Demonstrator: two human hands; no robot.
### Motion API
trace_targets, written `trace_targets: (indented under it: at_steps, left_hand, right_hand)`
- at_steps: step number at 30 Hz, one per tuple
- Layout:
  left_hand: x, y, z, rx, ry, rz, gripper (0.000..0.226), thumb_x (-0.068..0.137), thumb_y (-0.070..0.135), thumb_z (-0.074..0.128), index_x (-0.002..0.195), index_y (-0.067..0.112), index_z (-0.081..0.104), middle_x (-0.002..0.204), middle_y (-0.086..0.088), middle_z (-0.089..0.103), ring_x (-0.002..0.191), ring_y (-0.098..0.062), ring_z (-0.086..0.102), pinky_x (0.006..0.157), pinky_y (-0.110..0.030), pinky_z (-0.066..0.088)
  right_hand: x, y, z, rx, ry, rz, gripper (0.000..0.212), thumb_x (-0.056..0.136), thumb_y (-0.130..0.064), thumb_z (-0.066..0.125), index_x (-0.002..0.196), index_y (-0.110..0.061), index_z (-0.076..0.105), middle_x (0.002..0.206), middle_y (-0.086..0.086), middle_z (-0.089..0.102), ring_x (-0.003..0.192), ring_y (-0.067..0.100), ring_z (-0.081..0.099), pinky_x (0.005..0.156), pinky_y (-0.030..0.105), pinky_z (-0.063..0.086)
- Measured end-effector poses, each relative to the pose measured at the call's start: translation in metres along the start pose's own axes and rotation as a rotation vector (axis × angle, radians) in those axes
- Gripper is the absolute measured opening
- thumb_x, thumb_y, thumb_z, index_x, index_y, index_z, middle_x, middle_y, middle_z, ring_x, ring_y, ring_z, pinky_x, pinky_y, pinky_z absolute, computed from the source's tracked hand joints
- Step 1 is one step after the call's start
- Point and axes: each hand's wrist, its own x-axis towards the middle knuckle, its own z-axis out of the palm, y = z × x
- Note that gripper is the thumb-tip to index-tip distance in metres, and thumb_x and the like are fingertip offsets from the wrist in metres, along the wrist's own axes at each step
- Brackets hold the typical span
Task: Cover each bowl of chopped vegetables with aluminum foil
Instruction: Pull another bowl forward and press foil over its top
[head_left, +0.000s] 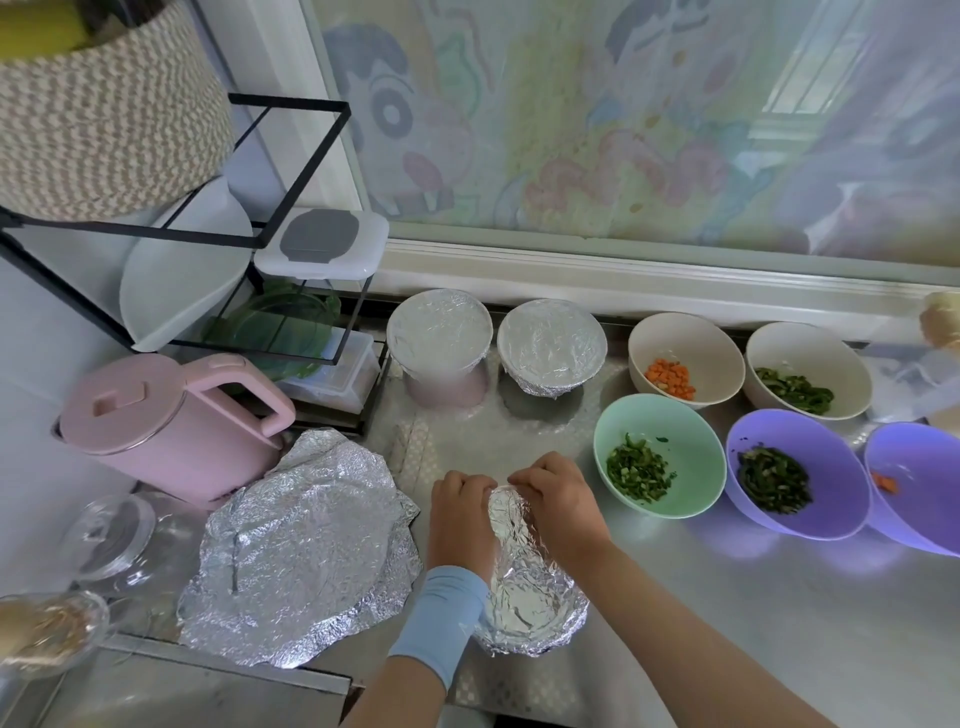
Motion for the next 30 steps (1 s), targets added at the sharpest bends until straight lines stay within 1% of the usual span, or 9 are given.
trace_targets:
  at_steps: [2,5,9,12,18,21,25,27,30]
  left_hand:
    - [-0.001,-0.002,0.0,0.028,0.015,-0.036,0.026,0.091,-0.001,0.057,0.107,0.016,0.068,0.103,-0.001,0.055,0.097,-0.019,0.048,0.074,-0.027,0.043]
    - [0.004,-0.001,-0.001,-0.013,0.018,0.058,0.035,0.087,-0.007,0.057,0.11,0.017,0.068,0.104,0.002,0.056,0.1,-0.016,0.047,0.08,-0.026,0.047]
    - [0.011,0.001,0.005,-0.095,-0.04,0.188,0.019,0.095,0.007,0.058,0.107,0.014,0.071,0.1,0.002,0.059,0.098,-0.011,0.048,0.084,-0.019,0.042]
    - [0.011,-0.001,0.011,-0.104,-0.025,0.148,0.016,0.095,0.012,0.059,0.104,0.014,0.072,0.097,0.001,0.059,0.095,-0.012,0.048,0.082,-0.018,0.039]
    - [0.001,0.007,0.009,-0.058,-0.005,-0.003,0.02,0.099,0.012,0.051,0.105,0.014,0.07,0.101,-0.002,0.058,0.094,-0.018,0.047,0.081,-0.033,0.047]
    - [-0.002,0.006,0.005,-0.031,-0.002,-0.015,0.022,0.095,0.006,0.051,0.107,0.015,0.067,0.105,0.0,0.058,0.1,-0.018,0.048,0.083,-0.028,0.045]
    - [0.004,0.006,0.006,-0.065,-0.088,0.138,0.033,0.091,-0.001,0.052,0.116,0.015,0.067,0.109,0.003,0.058,0.105,-0.013,0.046,0.087,-0.021,0.041]
    - [0.007,0.005,0.009,-0.08,-0.093,0.16,0.022,0.095,0.009,0.055,0.111,0.015,0.069,0.103,0.003,0.059,0.1,-0.013,0.048,0.082,-0.02,0.041]
    - [0.01,0.003,0.013,-0.089,-0.081,0.142,0.016,0.098,0.021,0.056,0.103,0.016,0.071,0.098,0.003,0.058,0.095,-0.014,0.046,0.076,-0.023,0.041]
  right_hand:
    - [0.002,0.003,-0.006,-0.021,-0.021,-0.018,0.016,0.084,-0.009,0.072,0.1,-0.01,0.075,0.093,0.002,0.058,0.093,0.021,0.054,0.077,0.03,0.046]
    - [-0.001,0.008,-0.011,-0.046,0.012,0.014,0.01,0.085,-0.015,0.073,0.094,-0.012,0.074,0.091,-0.001,0.059,0.089,0.018,0.054,0.076,0.029,0.046]
    - [-0.006,0.01,-0.008,-0.025,0.067,0.034,0.007,0.086,-0.016,0.071,0.091,-0.012,0.075,0.085,0.0,0.064,0.083,0.02,0.059,0.072,0.034,0.051]
    - [-0.008,0.013,-0.006,-0.009,0.082,0.03,0.008,0.087,-0.016,0.071,0.092,-0.012,0.076,0.083,0.001,0.067,0.08,0.019,0.061,0.072,0.032,0.052]
    - [0.0,0.014,-0.009,-0.101,-0.051,-0.099,0.009,0.087,-0.017,0.071,0.094,-0.013,0.076,0.085,0.002,0.069,0.08,0.023,0.063,0.072,0.036,0.053]
    - [-0.007,0.008,-0.009,-0.219,0.072,-0.136,0.018,0.078,-0.007,0.076,0.095,-0.011,0.073,0.092,0.006,0.064,0.081,0.028,0.058,0.071,0.038,0.052]
    - [-0.026,0.0,-0.002,-0.266,0.156,-0.069,0.021,0.072,0.002,0.075,0.083,-0.014,0.069,0.082,0.002,0.056,0.074,0.024,0.051,0.065,0.034,0.048]
    - [-0.026,0.002,0.002,-0.235,0.195,-0.04,0.02,0.074,0.004,0.071,0.084,-0.014,0.069,0.082,0.001,0.057,0.075,0.024,0.051,0.066,0.035,0.049]
    - [-0.025,0.004,0.004,-0.16,0.227,-0.004,0.01,0.084,-0.006,0.065,0.085,-0.014,0.071,0.081,0.002,0.061,0.072,0.024,0.053,0.067,0.036,0.05]
